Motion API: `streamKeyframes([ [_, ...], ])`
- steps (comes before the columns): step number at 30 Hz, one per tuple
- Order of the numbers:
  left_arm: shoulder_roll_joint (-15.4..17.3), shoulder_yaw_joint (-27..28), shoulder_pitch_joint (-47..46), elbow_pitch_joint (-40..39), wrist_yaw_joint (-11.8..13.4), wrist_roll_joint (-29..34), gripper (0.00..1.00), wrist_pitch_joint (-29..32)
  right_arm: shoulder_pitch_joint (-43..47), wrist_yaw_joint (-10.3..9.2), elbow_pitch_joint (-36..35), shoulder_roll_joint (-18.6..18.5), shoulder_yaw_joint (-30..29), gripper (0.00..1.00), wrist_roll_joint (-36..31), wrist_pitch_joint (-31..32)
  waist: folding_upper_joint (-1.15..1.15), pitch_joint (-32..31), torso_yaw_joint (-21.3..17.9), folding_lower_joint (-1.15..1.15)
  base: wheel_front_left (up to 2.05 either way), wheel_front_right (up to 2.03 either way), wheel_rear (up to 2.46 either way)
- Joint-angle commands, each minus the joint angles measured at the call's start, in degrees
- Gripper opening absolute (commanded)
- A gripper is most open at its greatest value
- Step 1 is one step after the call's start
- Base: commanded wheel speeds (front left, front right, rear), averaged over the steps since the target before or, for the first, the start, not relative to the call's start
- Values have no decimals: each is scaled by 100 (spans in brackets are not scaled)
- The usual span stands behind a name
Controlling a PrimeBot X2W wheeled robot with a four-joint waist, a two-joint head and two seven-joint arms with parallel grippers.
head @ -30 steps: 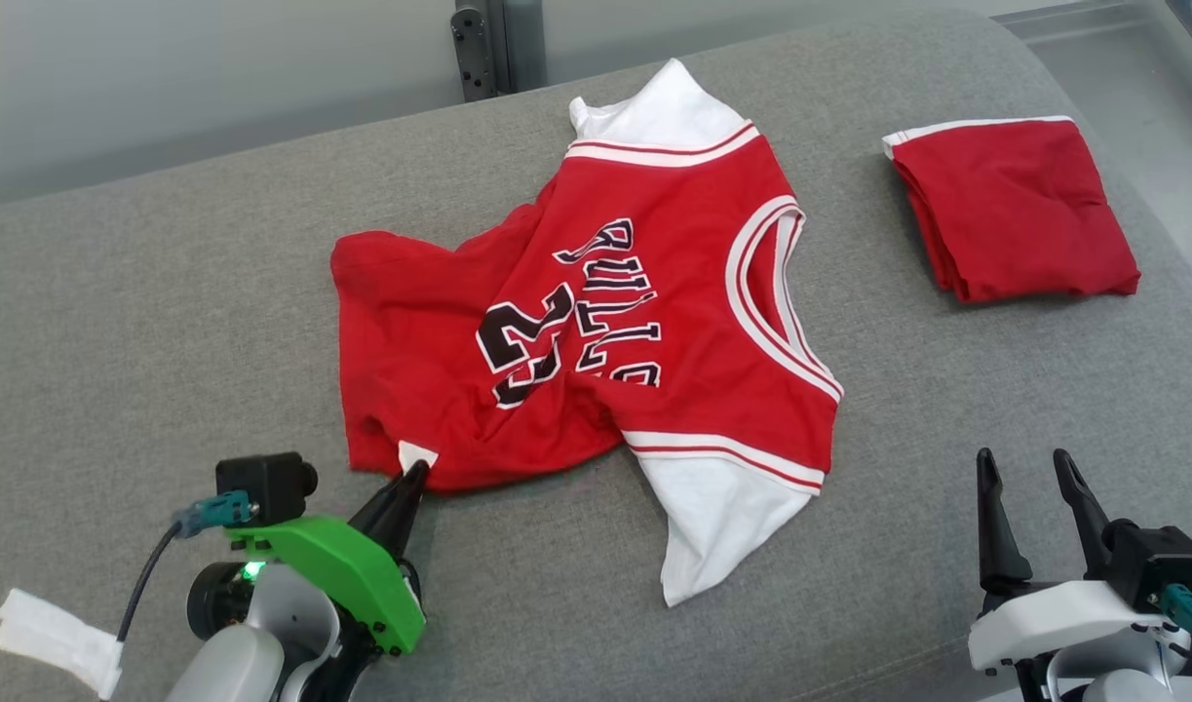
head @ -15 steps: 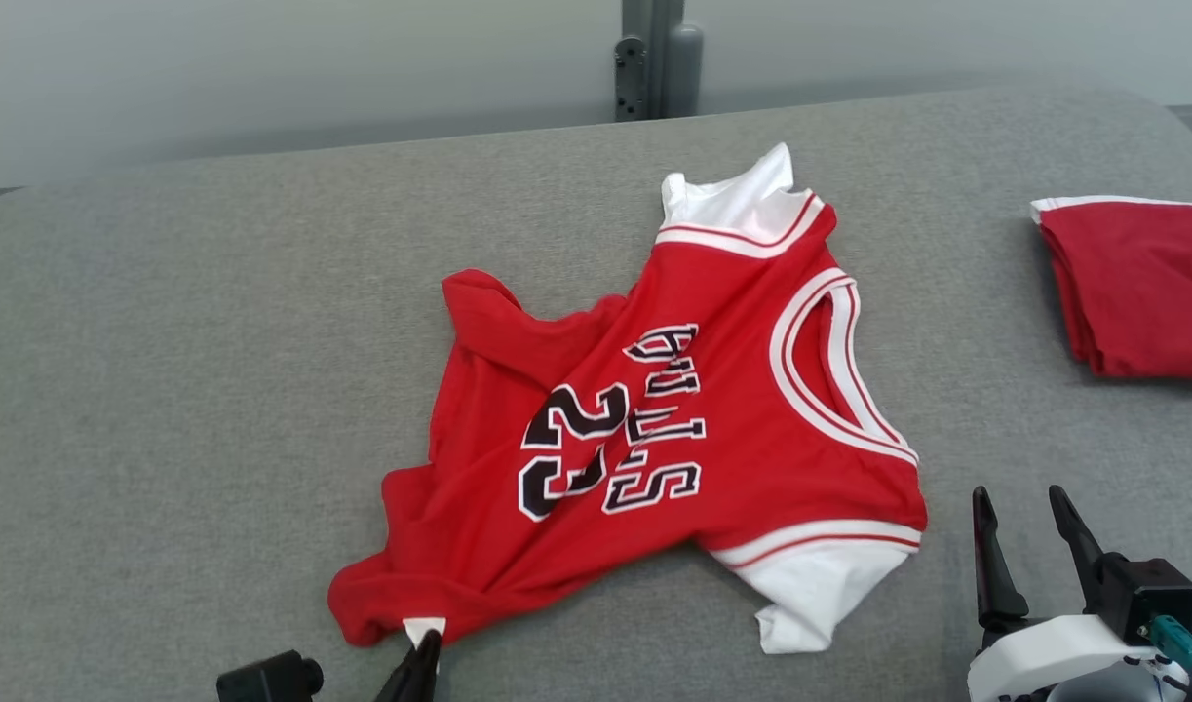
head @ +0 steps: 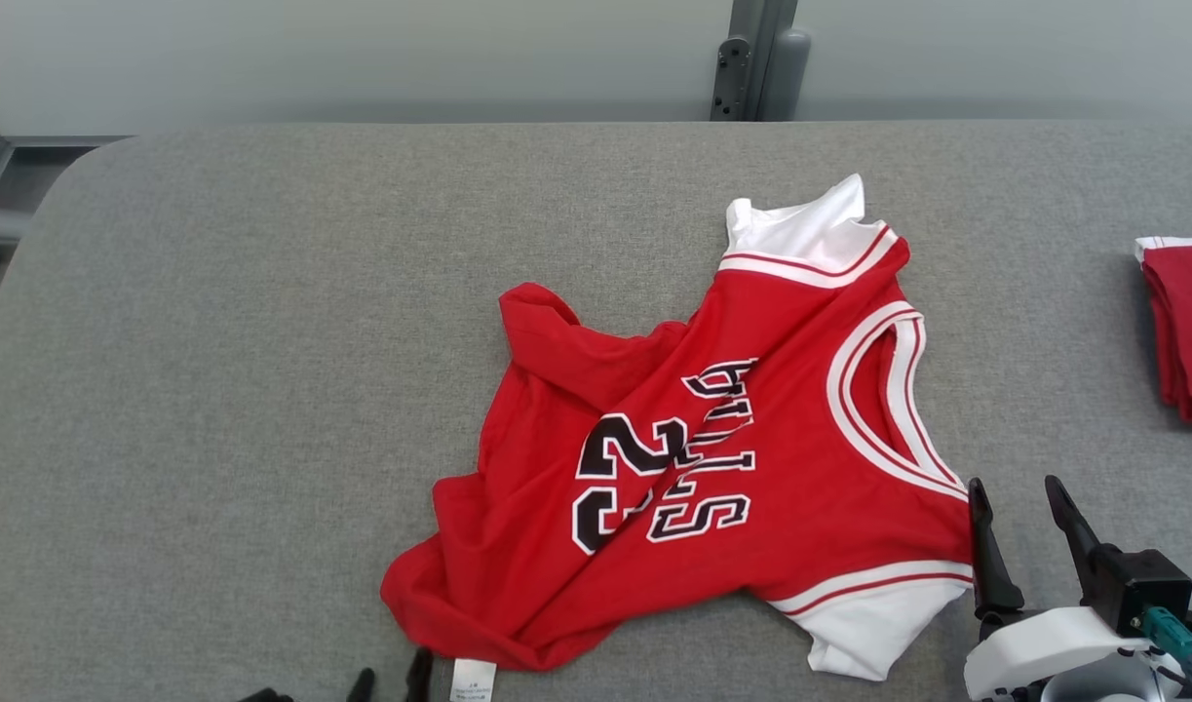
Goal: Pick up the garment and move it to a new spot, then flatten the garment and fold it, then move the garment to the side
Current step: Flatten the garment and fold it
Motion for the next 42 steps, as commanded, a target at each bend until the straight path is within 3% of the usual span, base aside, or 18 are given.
streamKeyframes([
  [1,160,113,45,-148,46,2,100,-31,-3,-2,7,-21,14,100,61,0,0,33,-77,0,0,0,0],
  [9,745,458,-548,-553,235,6,100,453,-147,-2,40,-21,131,100,180,-1,0,140,-446,0,0,0,0],
  [18,1148,516,-472,-467,-75,-355,100,1042,-116,-2,71,-16,48,100,275,-1,0,156,-957,0,0,0,0],
  [20,1182,500,-430,-510,-126,-404,81,1099,-89,-2,73,-16,71,100,295,-1,0,161,-1006,0,0,0,0],
  [22,1176,428,-438,-551,-181,-459,49,1196,-110,-2,81,-18,99,100,314,-1,0,175,-1039,0,0,0,0],
  [23,1173,390,-452,-566,-214,-477,45,1262,-137,-2,91,-17,114,100,323,-1,0,178,-1060,0,0,0,0],
  [24,1174,342,-468,-591,-240,-503,27,1332,-168,-2,92,-17,126,100,340,-1,0,181,-1077,0,0,0,0],
  [25,1181,311,-483,-606,-262,-528,2,1395,-198,-2,89,-19,130,100,348,-1,0,183,-1093,0,0,0,0],
  [29,1204,253,-609,-678,-357,-586,0,1509,-264,-2,71,-19,98,100,318,-1,0,193,-1138,0,0,0,0],
  [34,975,496,-908,-731,-458,-543,0,947,-237,-2,78,-19,87,100,277,0,0,175,-1186,0,0,0,0],
  [42,603,397,-1566,236,-133,-85,0,563,-260,-2,114,-19,142,100,292,-1,0,193,-1266,0,0,0,0],
])
